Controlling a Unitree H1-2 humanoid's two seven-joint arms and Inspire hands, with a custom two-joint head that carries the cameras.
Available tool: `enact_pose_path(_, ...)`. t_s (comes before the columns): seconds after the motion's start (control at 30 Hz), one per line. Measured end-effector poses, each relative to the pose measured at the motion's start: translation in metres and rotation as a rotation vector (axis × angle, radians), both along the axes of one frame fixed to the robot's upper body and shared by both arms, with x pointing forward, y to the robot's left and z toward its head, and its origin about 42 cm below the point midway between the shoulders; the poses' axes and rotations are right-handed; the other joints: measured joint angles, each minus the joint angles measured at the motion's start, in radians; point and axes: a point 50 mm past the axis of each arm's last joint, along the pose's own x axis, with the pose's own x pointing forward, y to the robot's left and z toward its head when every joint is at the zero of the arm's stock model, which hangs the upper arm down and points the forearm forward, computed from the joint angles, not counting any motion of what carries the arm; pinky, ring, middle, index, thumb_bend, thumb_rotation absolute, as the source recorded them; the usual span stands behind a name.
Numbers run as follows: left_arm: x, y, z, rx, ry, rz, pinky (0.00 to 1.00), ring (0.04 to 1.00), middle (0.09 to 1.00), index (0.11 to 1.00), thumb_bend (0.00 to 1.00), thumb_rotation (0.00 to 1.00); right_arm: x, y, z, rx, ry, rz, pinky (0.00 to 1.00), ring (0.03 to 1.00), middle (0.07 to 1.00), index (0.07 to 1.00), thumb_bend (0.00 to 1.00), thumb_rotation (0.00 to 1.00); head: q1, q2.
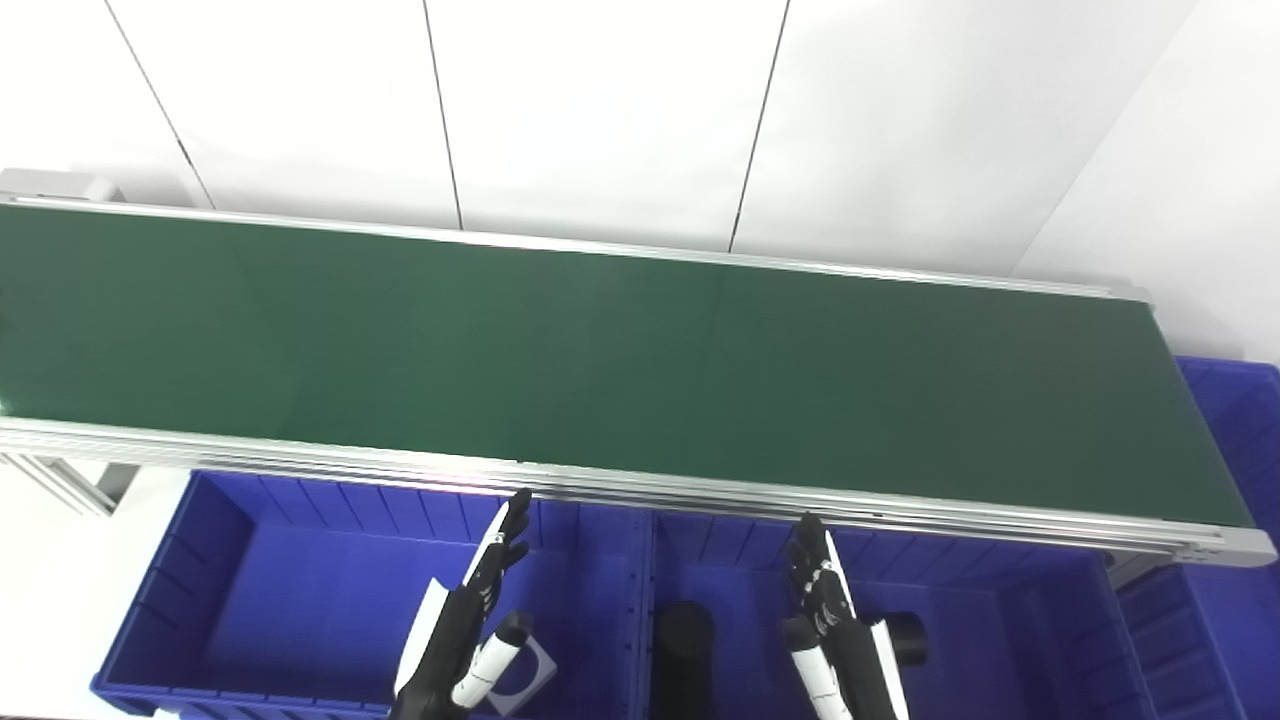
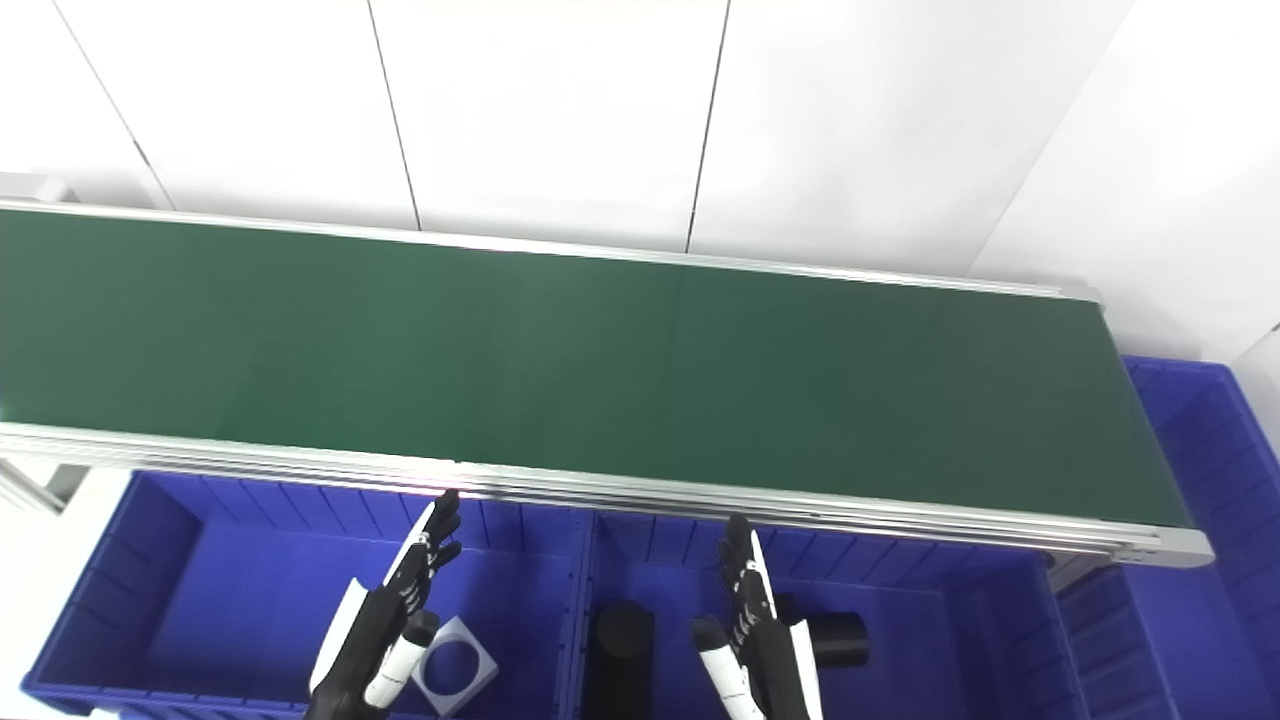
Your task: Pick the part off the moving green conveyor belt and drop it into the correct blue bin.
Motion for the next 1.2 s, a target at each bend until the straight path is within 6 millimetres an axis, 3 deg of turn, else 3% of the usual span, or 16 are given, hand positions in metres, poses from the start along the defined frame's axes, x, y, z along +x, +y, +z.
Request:
enact_pose_path(0.6,0.0006,0.0019,0.0001,0.011,-0.007,-0.004,0.93,0.982,0.994,0.975,0.72,1.0,0.0013,0.0005,-0.0002,-0.001,-0.001,0.003,1.0,0.999,1.0,1.0,0.73,0.8,0.0,0.005)
enact_pose_path(0.87,0.0002,0.0013,0.0002,0.012,-0.008,-0.01,0.94,0.986,0.997,0.974,0.73,1.0,0.0005,-0.0013,-0.0005,-0.028,-0.002,0.023,0.99,0.99,1.0,1.0,0.76,0.94,0.002,0.023)
enact_pose_path(1.2,0.0013,0.0003,0.0006,0.011,-0.011,-0.013,0.95,0.993,0.999,0.979,0.76,1.0,0.0006,-0.0006,-0.0004,-0.026,-0.004,0.035,0.99,1.0,1.0,1.0,0.75,1.0,0.006,0.025)
